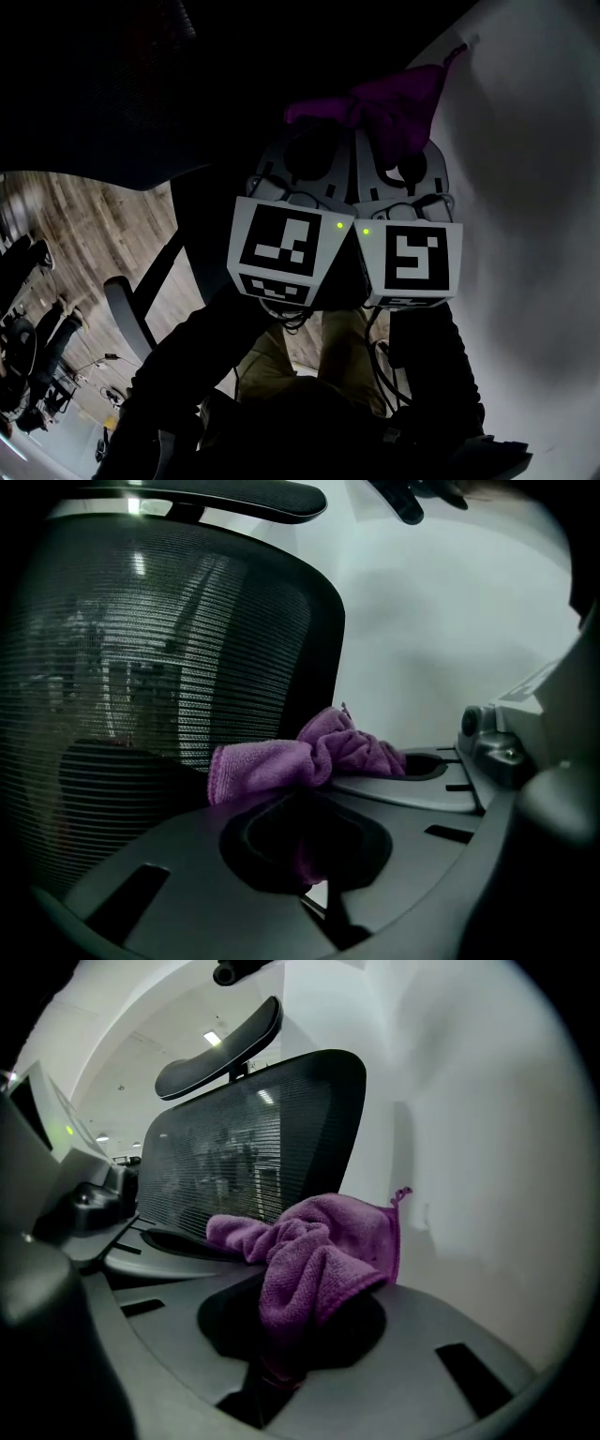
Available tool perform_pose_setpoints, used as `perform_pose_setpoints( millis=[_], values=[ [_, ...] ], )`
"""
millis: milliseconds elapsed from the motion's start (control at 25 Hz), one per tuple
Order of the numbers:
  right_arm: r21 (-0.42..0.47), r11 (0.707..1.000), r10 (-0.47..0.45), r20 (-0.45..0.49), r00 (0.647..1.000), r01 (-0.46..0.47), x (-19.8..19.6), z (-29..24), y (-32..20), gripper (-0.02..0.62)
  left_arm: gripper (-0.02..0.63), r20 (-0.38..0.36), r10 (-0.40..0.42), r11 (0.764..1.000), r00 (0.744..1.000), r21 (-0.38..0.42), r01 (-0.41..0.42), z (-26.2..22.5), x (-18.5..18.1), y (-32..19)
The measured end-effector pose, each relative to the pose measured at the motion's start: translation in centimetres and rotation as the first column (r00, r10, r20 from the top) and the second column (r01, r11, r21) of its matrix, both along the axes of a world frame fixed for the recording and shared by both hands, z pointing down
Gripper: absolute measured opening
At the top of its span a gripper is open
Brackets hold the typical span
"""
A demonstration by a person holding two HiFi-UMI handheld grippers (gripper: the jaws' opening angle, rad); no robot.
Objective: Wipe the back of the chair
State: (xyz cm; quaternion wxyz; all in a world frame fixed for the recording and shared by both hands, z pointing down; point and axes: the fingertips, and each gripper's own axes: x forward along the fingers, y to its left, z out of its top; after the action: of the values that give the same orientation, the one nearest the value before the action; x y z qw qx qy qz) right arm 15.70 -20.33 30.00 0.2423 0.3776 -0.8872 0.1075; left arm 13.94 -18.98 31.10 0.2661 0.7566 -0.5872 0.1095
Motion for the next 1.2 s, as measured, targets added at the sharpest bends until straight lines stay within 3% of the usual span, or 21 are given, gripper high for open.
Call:
perform_pose_setpoints(
  millis=[240, 1200],
  values=[
    [0.024, 0.999, -0.041, -0.010, 0.999, 0.041, -1.6, -0.5, 0.5, 0.063, -0.005, -0.001, -0.015, 1.000, 1.000, 0.005, 0.015, -0.4, -1.5, 0.5],
    [0.007, 0.991, -0.135, -0.017, 0.991, 0.135, -13.8, -0.6, 5.9, 0.063, -0.005, -0.015, -0.133, 0.991, 0.991, -0.005, 0.133, -0.6, -13.5, 6.1]
  ],
)
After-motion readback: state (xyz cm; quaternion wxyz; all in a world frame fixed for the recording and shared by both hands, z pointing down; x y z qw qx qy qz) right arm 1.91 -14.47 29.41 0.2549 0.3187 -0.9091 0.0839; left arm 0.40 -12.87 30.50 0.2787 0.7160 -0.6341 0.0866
